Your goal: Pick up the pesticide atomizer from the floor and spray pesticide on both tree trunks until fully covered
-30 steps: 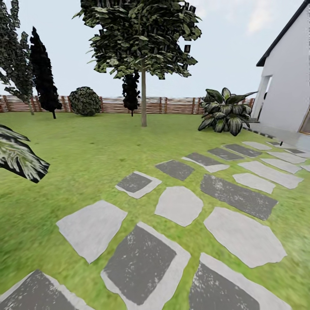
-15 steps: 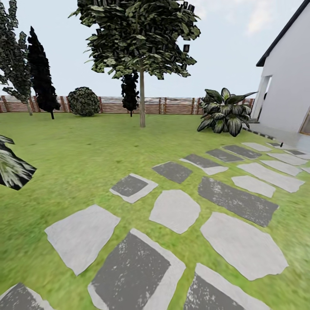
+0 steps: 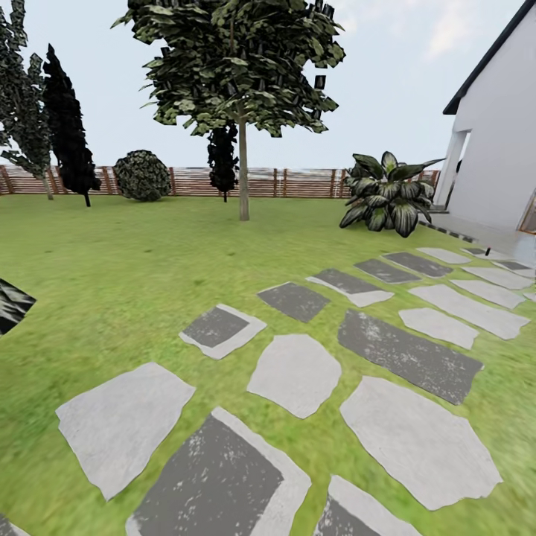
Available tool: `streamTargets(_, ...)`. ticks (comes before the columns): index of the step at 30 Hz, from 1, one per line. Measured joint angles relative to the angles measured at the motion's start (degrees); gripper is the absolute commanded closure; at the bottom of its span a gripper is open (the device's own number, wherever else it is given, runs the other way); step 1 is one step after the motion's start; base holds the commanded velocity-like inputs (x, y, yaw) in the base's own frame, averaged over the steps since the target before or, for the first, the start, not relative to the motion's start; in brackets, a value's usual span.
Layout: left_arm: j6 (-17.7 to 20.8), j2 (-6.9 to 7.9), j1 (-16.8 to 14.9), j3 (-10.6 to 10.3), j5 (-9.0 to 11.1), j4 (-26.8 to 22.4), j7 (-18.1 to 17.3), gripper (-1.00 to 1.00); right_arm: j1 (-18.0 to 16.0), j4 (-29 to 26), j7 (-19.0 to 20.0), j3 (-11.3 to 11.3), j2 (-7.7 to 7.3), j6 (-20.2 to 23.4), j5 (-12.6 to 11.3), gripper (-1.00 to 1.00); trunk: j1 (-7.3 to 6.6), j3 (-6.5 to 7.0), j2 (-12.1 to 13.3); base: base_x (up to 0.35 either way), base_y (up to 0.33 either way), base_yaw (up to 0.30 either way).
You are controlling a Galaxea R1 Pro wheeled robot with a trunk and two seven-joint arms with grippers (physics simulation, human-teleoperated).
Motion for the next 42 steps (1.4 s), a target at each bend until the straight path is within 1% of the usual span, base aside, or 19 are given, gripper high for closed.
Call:
streamTargets(32, 0.01, 0.00, 0.00, 0.00, 0.02, 0.06, 0.00, -1.00, 0.00, 0.00, 0.00, 0.00, -0.01, 0.00, 0.00, -1.00, 0.00, 0.00, 0.00, 0.245, -0.180, 0.000)
streamTargets(42, 0.05, 0.00, 0.00, 0.00, 0.00, 0.08, 0.00, -1.00, 0.00, 0.12, 0.04, 0.08, 0.22, 0.03, 0.06, -1.00, -0.01, 0.00, 0.00, 0.274, -0.041, 0.000)
